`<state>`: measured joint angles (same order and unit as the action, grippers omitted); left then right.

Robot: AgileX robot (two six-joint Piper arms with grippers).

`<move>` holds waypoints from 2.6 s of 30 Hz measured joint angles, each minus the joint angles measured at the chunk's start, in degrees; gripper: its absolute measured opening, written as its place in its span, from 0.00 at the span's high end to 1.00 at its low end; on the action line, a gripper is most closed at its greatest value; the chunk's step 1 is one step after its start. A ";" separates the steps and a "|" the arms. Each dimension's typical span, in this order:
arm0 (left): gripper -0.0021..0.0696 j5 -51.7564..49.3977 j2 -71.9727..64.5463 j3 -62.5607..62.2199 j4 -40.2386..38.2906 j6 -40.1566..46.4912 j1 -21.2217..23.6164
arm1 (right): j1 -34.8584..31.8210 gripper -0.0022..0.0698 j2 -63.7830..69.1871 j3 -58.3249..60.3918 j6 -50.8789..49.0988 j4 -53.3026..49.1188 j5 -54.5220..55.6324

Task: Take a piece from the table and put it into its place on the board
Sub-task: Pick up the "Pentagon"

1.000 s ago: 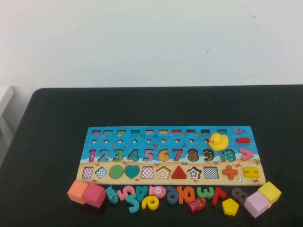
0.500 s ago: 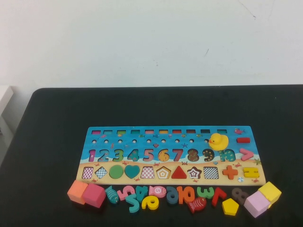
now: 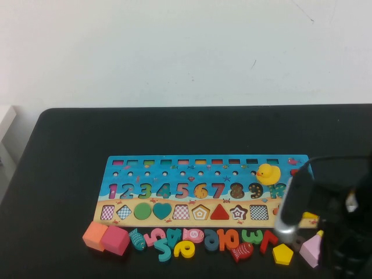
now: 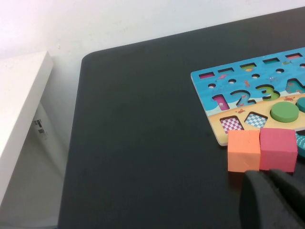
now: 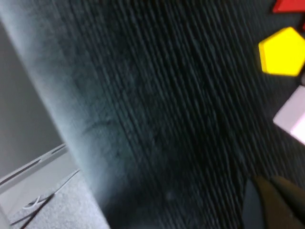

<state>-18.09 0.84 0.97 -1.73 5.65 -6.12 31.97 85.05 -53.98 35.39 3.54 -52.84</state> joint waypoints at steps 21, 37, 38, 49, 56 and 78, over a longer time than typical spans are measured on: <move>0.97 0.00 0.00 0.00 0.00 -0.11 0.00 | 0.11 0.94 16.33 -3.63 -0.47 -0.64 10.96; 0.97 0.00 0.00 0.00 0.00 -0.11 0.00 | 0.11 0.90 21.66 -5.83 -11.62 -0.64 11.87; 0.97 0.00 0.00 0.00 0.00 -0.11 0.00 | 0.11 0.87 21.66 -5.83 -12.01 -0.64 11.98; 0.97 0.00 0.00 0.00 0.00 0.03 0.00 | 0.11 0.40 22.69 -5.83 -18.03 -0.64 18.19; 0.97 0.00 0.00 0.00 0.00 0.03 0.00 | 0.11 0.38 25.86 -6.75 -18.28 -0.64 19.31; 0.97 0.00 0.00 0.00 0.00 -0.09 0.00 | 0.21 0.38 28.58 -7.60 -23.79 -4.01 20.52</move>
<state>-18.09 0.84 0.97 -1.73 5.55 -6.12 32.18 113.63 -61.58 11.60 -0.47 -32.32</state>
